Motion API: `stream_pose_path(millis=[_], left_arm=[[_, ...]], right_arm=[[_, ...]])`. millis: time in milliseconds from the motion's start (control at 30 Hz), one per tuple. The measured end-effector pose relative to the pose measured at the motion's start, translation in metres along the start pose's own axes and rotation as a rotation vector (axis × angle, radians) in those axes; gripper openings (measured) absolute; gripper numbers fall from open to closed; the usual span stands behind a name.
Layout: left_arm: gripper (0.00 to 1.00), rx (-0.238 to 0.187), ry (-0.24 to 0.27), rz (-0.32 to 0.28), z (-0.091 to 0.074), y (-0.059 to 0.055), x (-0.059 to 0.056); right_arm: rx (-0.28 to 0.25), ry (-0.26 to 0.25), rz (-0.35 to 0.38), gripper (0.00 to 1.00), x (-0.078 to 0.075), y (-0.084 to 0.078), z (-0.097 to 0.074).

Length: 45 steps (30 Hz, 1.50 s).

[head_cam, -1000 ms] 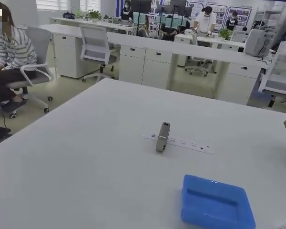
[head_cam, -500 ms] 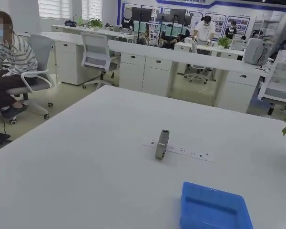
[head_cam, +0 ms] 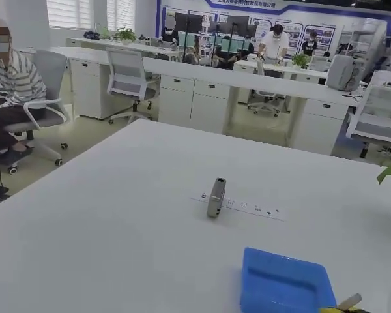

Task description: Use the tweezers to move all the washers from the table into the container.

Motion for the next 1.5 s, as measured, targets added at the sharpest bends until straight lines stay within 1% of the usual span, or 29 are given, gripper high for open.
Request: stream_pose_path(millis=[100, 167, 400, 467, 633, 767, 833, 933, 1067, 1167, 1333, 1500], left_arm=[[0.85, 0.000, -0.001, 0.005, 0.000, 0.000, 0.000], [0.85, 0.007, 0.000, 0.009, 0.000, 0.000, 0.000], [0.85, -0.007, -0.019, 0.022, 0.000, 0.002, -0.003], [0.85, -0.003, -0.018, 0.027, 0.001, 0.002, -0.003], [0.86, -0.004, -0.021, 0.018, 0.001, 0.002, -0.003], [0.86, -0.003, -0.025, 0.015, 0.001, 0.002, -0.004], [0.86, -0.001, -0.027, 0.016, 0.001, 0.002, -0.004], [0.86, 0.007, -0.026, 0.013, 0.002, 0.001, -0.003], [0.86, 0.012, -0.020, 0.008, 0.002, 0.000, -0.002], [0.86, 0.016, -0.021, 0.010, 0.003, -0.001, -0.002], [0.85, 0.019, -0.026, 0.008, 0.003, -0.001, -0.002], [0.85, 0.018, -0.022, 0.006, 0.003, -0.001, -0.001]], right_arm=[[-0.015, -0.005, -0.005, 0.01, -0.002, 0.008, 0.001], [-0.022, -0.006, -0.006, 0.01, -0.003, 0.012, 0.002], [-0.055, -0.015, -0.017, 0.01, -0.004, 0.029, 0.009], [-0.063, -0.019, -0.021, 0.02, -0.005, 0.034, 0.013], [-0.069, -0.030, -0.030, 0.02, -0.008, 0.042, 0.022], [-0.063, -0.036, -0.034, 0.02, -0.010, 0.045, 0.031], [-0.052, -0.036, -0.037, 0.02, -0.010, 0.044, 0.037], [-0.008, -0.033, -0.033, 0.02, -0.011, 0.035, 0.049], [0.016, -0.031, -0.027, 0.02, -0.011, 0.029, 0.058], [0.036, -0.028, -0.034, 0.02, -0.009, 0.025, 0.062], [0.070, -0.028, -0.039, 0.02, -0.011, 0.016, 0.070], [0.092, -0.022, -0.034, 0.02, -0.009, 0.009, 0.074]])
Point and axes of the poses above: the centre of the closed fingertips' face, and the gripper's own axes: z roughly forward along the fingers, x roughly to its left, y roughly out of its top, the point moved 7 cm from there along -z, roughly backward along the fingers, and after that the axes turned 8 degrees about -y, right-handed, at the moved point
